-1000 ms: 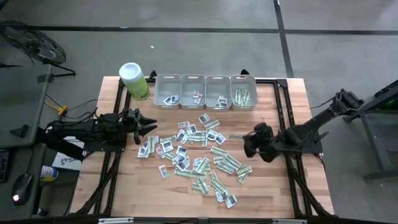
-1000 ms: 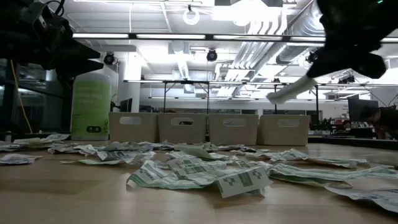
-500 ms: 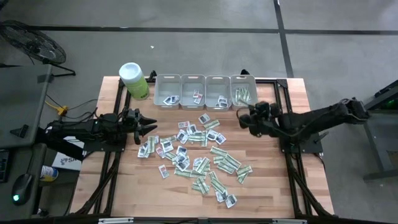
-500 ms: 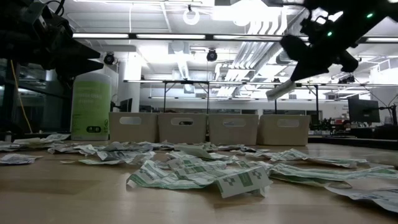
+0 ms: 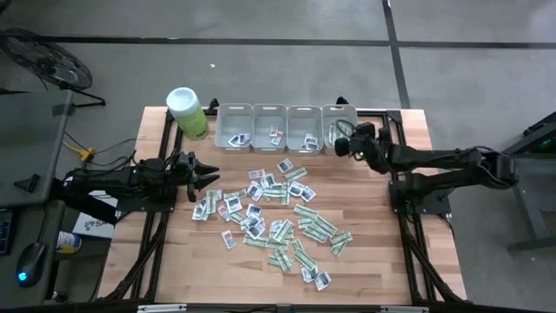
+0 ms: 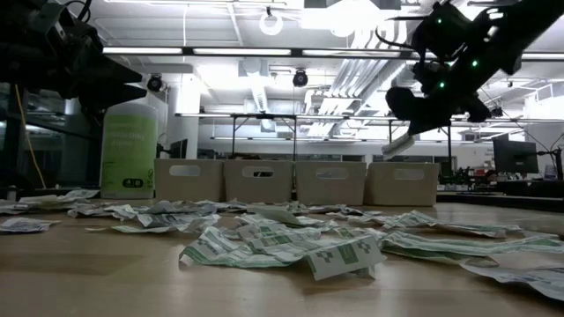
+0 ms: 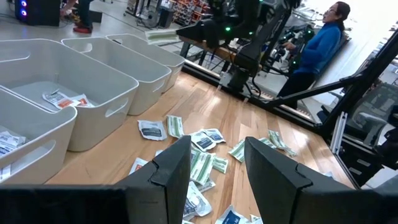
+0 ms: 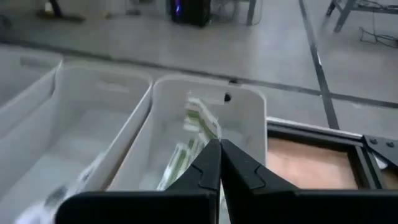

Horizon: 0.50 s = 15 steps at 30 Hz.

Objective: Pick & Place First Aid Supplies
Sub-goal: Put the bandage into the right gray bin

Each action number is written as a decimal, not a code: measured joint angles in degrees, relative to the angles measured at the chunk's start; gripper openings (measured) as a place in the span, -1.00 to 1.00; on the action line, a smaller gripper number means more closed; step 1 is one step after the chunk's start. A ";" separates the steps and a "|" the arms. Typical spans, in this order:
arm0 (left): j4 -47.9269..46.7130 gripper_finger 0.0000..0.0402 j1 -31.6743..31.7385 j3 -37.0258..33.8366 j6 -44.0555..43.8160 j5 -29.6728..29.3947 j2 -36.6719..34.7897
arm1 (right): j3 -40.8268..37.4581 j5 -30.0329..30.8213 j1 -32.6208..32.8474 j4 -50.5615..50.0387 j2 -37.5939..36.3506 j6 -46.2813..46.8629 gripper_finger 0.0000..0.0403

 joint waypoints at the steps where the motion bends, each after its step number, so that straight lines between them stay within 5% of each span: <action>1: 0.00 -0.25 -0.01 0.01 0.01 0.00 0.02 | -0.87 -0.21 -1.07 2.23 0.00 -0.23 -1.00; 15: 0.00 -0.25 0.00 0.02 0.00 0.00 0.02 | -8.01 -11.55 -6.81 10.72 0.00 -1.24 -0.83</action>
